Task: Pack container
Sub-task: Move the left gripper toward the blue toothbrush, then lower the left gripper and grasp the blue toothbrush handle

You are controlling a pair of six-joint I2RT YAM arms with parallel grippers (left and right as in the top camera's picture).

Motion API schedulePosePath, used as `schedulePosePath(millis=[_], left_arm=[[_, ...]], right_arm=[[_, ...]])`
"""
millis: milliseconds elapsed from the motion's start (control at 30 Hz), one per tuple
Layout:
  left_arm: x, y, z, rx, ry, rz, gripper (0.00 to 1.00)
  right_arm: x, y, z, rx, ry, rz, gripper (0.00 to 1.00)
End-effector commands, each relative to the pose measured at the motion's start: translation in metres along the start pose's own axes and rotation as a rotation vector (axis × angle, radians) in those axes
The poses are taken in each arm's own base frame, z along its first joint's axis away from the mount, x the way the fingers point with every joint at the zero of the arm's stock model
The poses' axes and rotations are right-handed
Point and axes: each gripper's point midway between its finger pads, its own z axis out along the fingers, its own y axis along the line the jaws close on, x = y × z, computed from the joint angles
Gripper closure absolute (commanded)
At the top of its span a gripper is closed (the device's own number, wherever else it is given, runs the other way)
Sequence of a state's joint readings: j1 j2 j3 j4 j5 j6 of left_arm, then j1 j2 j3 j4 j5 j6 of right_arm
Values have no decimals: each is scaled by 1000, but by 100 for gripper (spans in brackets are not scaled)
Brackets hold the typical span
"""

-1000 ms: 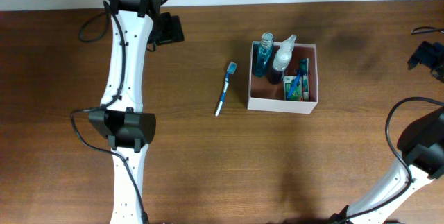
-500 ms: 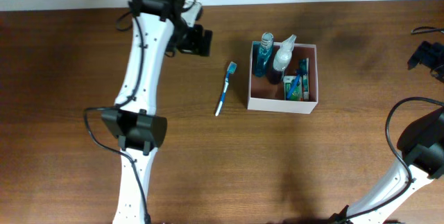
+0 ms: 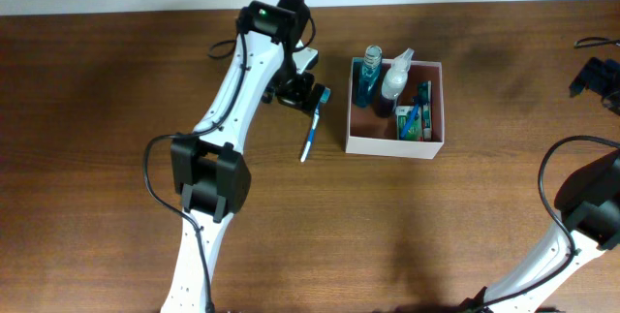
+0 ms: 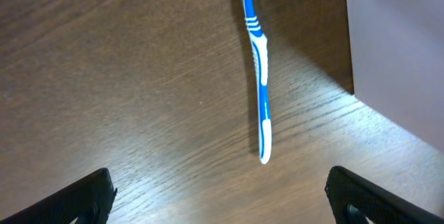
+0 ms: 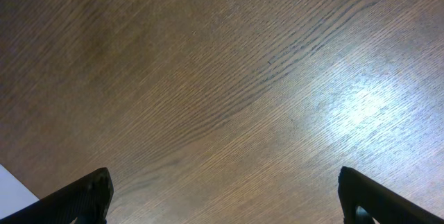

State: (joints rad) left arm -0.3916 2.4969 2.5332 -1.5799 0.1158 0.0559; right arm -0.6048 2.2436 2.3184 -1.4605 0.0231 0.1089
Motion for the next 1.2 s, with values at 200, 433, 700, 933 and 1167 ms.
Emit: schedulePosePath(millis=[200, 433, 700, 933, 1167], left_arm=[[-5, -9, 13, -69, -7, -81, 1], [-13, -12, 18, -84, -28, -70, 1], [-6, -7, 54, -91, 54, -75, 1], [-6, -5, 70, -92, 76, -76, 1], [-3, -4, 83, -93, 104, -78, 1]], right_arm=[[0, -5, -2, 16, -7, 13, 1], [0, -5, -3, 16, -7, 13, 1], [0, -5, -2, 16, -7, 13, 1], [0, -5, -3, 16, -7, 13, 1], [0, -5, -2, 16, -7, 13, 1]])
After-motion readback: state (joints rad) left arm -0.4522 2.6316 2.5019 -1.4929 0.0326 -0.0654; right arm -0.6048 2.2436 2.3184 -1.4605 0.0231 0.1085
